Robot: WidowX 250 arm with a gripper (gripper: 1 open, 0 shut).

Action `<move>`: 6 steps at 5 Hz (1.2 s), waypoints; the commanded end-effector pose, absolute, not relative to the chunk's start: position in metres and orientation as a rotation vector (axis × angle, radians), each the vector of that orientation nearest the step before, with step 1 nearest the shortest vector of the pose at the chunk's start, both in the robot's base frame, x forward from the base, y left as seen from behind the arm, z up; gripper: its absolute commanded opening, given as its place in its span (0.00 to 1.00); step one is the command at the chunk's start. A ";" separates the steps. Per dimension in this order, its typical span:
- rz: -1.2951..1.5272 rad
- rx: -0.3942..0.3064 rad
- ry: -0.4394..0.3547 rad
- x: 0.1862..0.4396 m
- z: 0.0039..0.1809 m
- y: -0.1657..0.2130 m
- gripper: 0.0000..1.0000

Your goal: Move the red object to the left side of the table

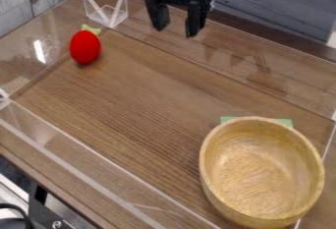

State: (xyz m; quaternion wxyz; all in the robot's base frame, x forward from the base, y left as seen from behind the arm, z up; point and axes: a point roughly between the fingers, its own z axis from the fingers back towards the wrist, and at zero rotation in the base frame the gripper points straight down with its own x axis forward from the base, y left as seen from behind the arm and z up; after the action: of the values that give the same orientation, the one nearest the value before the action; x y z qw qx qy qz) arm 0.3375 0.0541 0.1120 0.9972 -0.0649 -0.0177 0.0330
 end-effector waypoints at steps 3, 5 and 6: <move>0.019 -0.116 -0.073 0.353 0.121 0.042 1.00; 0.014 -0.120 -0.079 0.344 0.113 0.044 1.00; -0.034 -0.117 -0.075 0.344 0.103 0.051 1.00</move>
State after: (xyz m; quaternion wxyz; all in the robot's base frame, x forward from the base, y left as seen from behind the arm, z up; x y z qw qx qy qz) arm 0.3420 0.0485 0.0877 0.9977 -0.0642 -0.0128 -0.0158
